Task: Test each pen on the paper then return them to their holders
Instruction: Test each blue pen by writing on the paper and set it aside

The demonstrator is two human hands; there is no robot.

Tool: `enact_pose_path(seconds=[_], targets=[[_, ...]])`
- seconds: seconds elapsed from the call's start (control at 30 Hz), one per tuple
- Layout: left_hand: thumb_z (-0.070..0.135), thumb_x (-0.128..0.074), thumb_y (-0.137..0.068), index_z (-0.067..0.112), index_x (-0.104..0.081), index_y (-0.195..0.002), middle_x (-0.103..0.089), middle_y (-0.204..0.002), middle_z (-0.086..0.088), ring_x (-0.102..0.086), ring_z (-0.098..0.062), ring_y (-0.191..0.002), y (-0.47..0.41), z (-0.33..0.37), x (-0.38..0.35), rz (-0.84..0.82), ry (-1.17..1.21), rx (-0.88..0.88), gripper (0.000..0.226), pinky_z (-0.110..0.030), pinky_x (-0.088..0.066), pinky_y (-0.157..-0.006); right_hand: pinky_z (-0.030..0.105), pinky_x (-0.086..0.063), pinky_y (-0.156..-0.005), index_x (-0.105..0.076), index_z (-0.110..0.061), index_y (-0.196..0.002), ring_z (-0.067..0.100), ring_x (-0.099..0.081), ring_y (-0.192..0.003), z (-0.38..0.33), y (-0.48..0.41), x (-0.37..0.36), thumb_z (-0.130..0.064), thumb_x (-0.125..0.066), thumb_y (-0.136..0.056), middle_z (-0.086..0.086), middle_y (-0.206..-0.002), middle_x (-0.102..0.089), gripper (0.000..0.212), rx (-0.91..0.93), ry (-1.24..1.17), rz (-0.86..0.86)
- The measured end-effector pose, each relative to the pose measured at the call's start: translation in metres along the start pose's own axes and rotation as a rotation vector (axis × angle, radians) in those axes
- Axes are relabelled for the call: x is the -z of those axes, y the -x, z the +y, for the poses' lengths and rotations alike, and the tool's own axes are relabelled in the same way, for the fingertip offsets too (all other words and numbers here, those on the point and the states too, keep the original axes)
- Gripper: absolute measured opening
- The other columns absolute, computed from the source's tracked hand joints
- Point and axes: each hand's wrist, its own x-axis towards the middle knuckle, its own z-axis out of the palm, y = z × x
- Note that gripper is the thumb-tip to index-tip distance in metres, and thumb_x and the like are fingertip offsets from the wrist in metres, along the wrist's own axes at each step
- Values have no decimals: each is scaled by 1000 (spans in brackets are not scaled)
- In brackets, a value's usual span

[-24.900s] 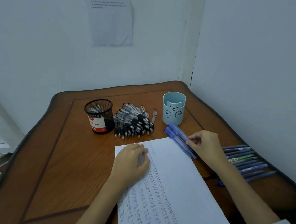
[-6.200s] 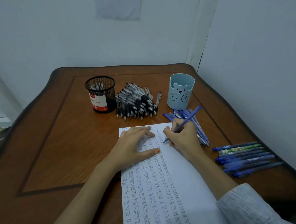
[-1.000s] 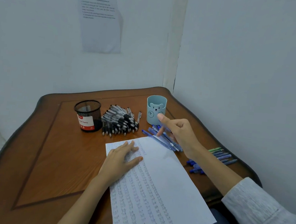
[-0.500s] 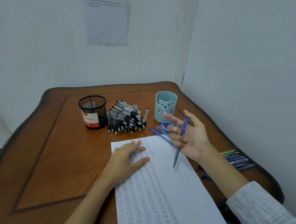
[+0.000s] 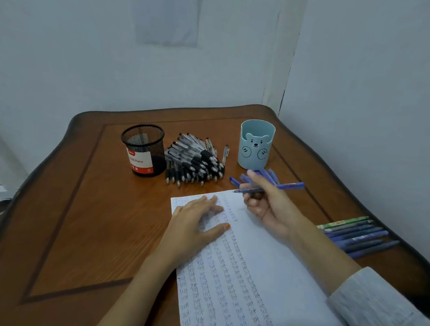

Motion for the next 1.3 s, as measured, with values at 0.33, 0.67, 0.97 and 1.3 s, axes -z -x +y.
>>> enact_pose_path(seconds=[0.33, 0.67, 0.97, 1.3], targets=[[52, -62, -84, 32, -58, -124, -40, -146, 19, -26, 0, -138, -1, 0, 0, -10, -24, 3, 46, -27, -17, -102, 18, -31, -30, -51, -1, -70, 17, -40, -29, 18, -3, 5, -28, -74, -83, 12, -49, -57, 37, 243, 416, 32], [53, -61, -83, 35, -56, -124, -38, -147, 17, -26, -1, -139, -2, 1, 1, -25, -51, 2, 45, -30, -20, -104, 24, -40, -39, -38, 9, -60, 15, -48, -36, 32, -11, 11, 10, -54, -82, 13, -55, -35, 27, 410, 672, 181], [52, -61, -85, 34, -56, -125, -38, -147, 18, -26, -1, -138, -2, 3, 1, -34, -60, 11, 44, -31, -20, -107, 23, -42, -40, -42, -5, -57, 17, -54, -37, 34, -14, 11, 11, -56, -81, 8, -49, -40, 32, 448, 681, 132], [52, -60, -85, 33, -55, -127, -37, -148, 17, -26, -2, -139, -1, 4, 2, -48, -61, 16, 46, -34, -20, -110, 24, -43, -39, -40, -6, -52, 14, -51, -35, 33, -13, 10, 13, -55, -81, 7, -52, -35, 38, 442, 705, 115]])
